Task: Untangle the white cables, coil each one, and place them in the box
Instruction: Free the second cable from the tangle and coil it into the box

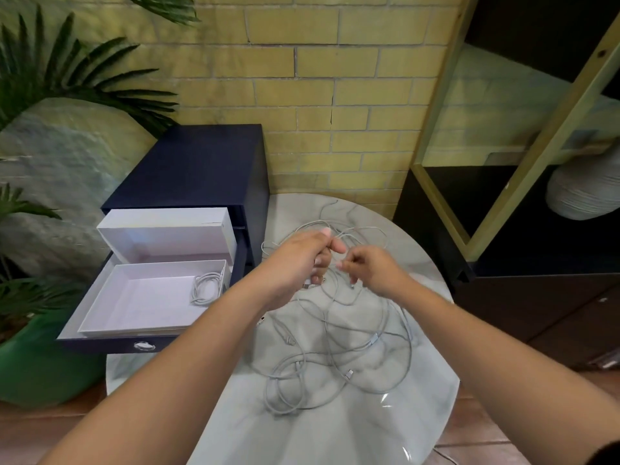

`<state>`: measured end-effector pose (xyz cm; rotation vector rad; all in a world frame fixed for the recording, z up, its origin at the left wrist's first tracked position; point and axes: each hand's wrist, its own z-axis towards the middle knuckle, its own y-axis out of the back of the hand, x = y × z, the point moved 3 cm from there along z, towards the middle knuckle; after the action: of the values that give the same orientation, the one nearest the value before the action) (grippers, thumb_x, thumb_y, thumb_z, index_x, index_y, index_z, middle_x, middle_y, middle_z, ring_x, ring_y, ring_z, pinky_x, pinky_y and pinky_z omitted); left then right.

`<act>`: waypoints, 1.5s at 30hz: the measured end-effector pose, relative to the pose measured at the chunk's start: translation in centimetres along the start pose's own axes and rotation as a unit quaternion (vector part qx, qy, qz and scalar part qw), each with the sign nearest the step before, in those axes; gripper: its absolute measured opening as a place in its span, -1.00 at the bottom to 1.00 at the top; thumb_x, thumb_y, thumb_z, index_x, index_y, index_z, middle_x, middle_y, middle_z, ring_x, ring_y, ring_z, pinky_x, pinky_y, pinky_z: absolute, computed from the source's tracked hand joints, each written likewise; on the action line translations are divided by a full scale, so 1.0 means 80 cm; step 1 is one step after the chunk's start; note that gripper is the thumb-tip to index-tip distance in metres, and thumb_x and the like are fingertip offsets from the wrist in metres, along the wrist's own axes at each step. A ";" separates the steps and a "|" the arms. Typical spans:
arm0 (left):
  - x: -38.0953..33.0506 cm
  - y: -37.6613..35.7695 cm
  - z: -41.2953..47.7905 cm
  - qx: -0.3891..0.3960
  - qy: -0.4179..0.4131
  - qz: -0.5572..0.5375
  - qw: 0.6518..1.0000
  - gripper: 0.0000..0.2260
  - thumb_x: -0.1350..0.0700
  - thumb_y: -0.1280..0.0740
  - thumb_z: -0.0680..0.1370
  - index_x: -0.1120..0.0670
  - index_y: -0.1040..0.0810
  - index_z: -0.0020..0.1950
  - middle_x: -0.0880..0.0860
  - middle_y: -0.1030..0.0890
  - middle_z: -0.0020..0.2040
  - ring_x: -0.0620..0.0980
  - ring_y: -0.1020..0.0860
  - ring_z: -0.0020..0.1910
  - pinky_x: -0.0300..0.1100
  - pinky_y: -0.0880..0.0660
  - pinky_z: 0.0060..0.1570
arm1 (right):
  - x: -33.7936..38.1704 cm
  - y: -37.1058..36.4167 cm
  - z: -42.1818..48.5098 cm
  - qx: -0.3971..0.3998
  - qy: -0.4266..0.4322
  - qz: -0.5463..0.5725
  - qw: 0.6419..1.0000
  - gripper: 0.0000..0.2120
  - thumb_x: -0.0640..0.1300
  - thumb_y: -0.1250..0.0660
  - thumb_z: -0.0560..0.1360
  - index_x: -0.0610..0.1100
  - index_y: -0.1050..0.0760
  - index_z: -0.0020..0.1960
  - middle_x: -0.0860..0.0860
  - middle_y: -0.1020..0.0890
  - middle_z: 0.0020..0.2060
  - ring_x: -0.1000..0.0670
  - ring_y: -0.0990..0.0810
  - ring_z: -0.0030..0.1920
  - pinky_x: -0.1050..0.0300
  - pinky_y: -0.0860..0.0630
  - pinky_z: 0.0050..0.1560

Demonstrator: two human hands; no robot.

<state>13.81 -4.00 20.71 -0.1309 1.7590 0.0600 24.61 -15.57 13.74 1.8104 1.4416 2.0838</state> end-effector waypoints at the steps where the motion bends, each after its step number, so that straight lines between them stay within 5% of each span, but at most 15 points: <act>1: 0.003 -0.001 0.003 0.006 -0.007 0.018 1.000 -0.66 0.06 -0.02 0.69 0.15 -0.53 -0.06 -0.09 -0.29 -0.48 -0.16 -0.24 -0.53 -0.34 -0.28 -0.47 | 0.001 -0.012 -0.006 0.028 0.002 -0.001 1.000 -0.72 -0.02 -0.38 0.50 -0.25 -0.55 -0.19 0.05 -0.58 -0.45 0.04 -0.48 -0.40 0.09 -0.42 -0.30; 6: 0.011 0.000 0.014 0.042 0.010 -0.002 0.999 -0.73 0.09 -0.10 0.68 0.10 -0.57 0.14 -0.02 -0.63 -0.11 -0.15 -0.56 -0.20 -0.34 -0.53 -0.09 | 0.030 -0.054 -0.047 0.121 0.037 0.001 0.992 -0.71 -0.02 -0.36 0.51 -0.14 -0.49 -0.32 0.08 -0.58 -0.45 0.20 -0.46 -0.42 0.26 -0.37 -0.27; 9: 0.022 0.012 0.020 0.029 0.036 -0.017 0.999 -0.76 0.09 -0.15 0.66 0.09 -0.54 0.24 0.04 -0.65 0.11 -0.09 -0.63 0.07 -0.24 -0.53 0.14 | 0.039 -0.054 -0.065 0.125 0.034 0.010 0.991 -0.72 -0.01 -0.36 0.51 -0.16 -0.52 -0.29 0.08 -0.60 -0.45 0.15 -0.43 -0.45 0.20 -0.38 -0.28; 13: 0.036 0.023 0.024 0.009 0.000 0.044 0.999 -0.77 0.11 -0.16 0.66 0.06 -0.53 0.25 0.00 -0.62 0.16 -0.13 -0.61 0.13 -0.32 -0.52 0.10 | 0.053 -0.036 -0.076 0.149 0.051 -0.056 0.986 -0.81 -0.04 -0.34 0.53 -0.17 -0.60 -0.06 0.09 -0.60 -0.41 0.24 -0.46 -0.47 0.38 -0.29 -0.37; 18: 0.044 0.036 0.026 -0.020 -0.047 0.078 0.996 -0.78 0.15 -0.16 0.66 0.12 -0.58 0.16 -0.09 -0.57 0.24 -0.17 -0.62 0.08 -0.32 -0.52 0.10 | 0.067 -0.005 -0.077 0.188 0.082 -0.172 0.963 -0.80 -0.02 -0.30 0.55 -0.05 -0.58 0.13 0.10 -0.61 -0.39 0.17 -0.51 -0.36 0.26 -0.40 -0.23; 22: 0.050 0.044 0.027 -0.053 -0.041 -0.039 0.997 -0.77 0.15 -0.14 0.66 0.09 -0.51 0.26 0.04 -0.64 0.14 -0.08 -0.64 0.07 -0.26 -0.55 0.10 | 0.074 0.009 -0.075 0.195 0.099 -0.226 0.949 -0.78 -0.02 -0.28 0.56 0.00 -0.57 0.17 0.08 -0.63 -0.36 0.19 -0.51 -0.35 0.28 -0.38 -0.25; 29: 0.051 0.039 0.016 0.051 -0.015 0.247 0.967 -0.74 0.16 -0.16 0.66 0.21 -0.56 0.22 0.06 -0.63 0.14 -0.32 -0.56 -0.04 -0.54 -0.41 -0.01 | 0.084 0.041 -0.065 0.124 0.125 -0.261 0.949 -0.86 -0.03 -0.26 0.57 0.00 -0.59 0.01 0.08 -0.62 -0.33 0.14 -0.50 -0.32 0.15 -0.41 -0.26; 32: 0.061 0.041 0.013 0.076 0.014 0.286 0.955 -0.75 0.10 -0.14 0.67 0.16 -0.57 0.17 0.02 -0.68 -0.14 -0.13 -0.61 -0.05 -0.26 -0.46 0.19 | 0.088 0.056 -0.060 0.091 0.143 -0.293 0.941 -0.85 -0.05 -0.26 0.57 -0.06 -0.59 0.01 0.09 -0.59 -0.26 0.09 -0.50 -0.23 0.10 -0.47 -0.16; 34: 0.060 0.039 0.009 0.077 0.015 0.274 0.959 -0.70 0.05 -0.11 0.67 0.12 -0.61 0.09 -0.04 -0.56 -0.34 -0.08 -0.53 -0.23 -0.22 -0.46 0.03 | 0.088 0.066 -0.055 0.058 0.162 -0.294 0.940 -0.87 -0.06 -0.27 0.57 -0.05 -0.58 -0.01 0.12 -0.58 -0.26 0.08 -0.52 -0.19 0.05 -0.50 -0.09; 37: 0.051 0.035 0.004 0.072 0.004 0.254 0.965 -0.58 -0.07 -0.04 0.67 -0.08 -0.65 -0.16 -0.01 -0.40 -0.35 -0.10 -0.35 -0.33 -0.22 -0.37 -0.10 | 0.089 0.074 -0.049 0.006 0.205 -0.289 0.935 -0.87 -0.03 -0.28 0.56 -0.04 -0.58 -0.04 0.07 -0.64 -0.18 0.08 -0.56 -0.15 0.07 -0.51 -0.08; 41: 0.039 0.032 0.001 0.074 -0.013 0.258 0.963 -0.64 0.02 -0.05 0.68 0.14 -0.60 0.10 -0.08 -0.39 -0.36 -0.25 -0.36 -0.42 -0.41 -0.33 -0.26 | 0.088 0.082 -0.041 -0.058 0.234 -0.247 0.938 -0.86 -0.04 -0.32 0.54 -0.08 -0.61 -0.06 0.09 -0.64 -0.18 0.10 -0.55 -0.15 0.09 -0.50 -0.09; 45: 0.034 0.035 0.000 0.094 -0.010 0.252 0.963 -0.72 0.16 -0.06 0.68 0.19 -0.53 0.21 -0.03 -0.54 -0.24 -0.19 -0.51 -0.30 -0.41 -0.43 -0.19 | 0.085 0.092 -0.038 -0.088 0.247 -0.212 0.941 -0.87 -0.06 -0.36 0.51 -0.09 -0.64 -0.06 0.15 -0.59 -0.23 0.16 -0.52 -0.20 0.07 -0.52 -0.12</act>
<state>12.96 -1.40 17.98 0.4574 1.7305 0.2613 23.86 -17.83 23.91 0.8384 1.4963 2.4102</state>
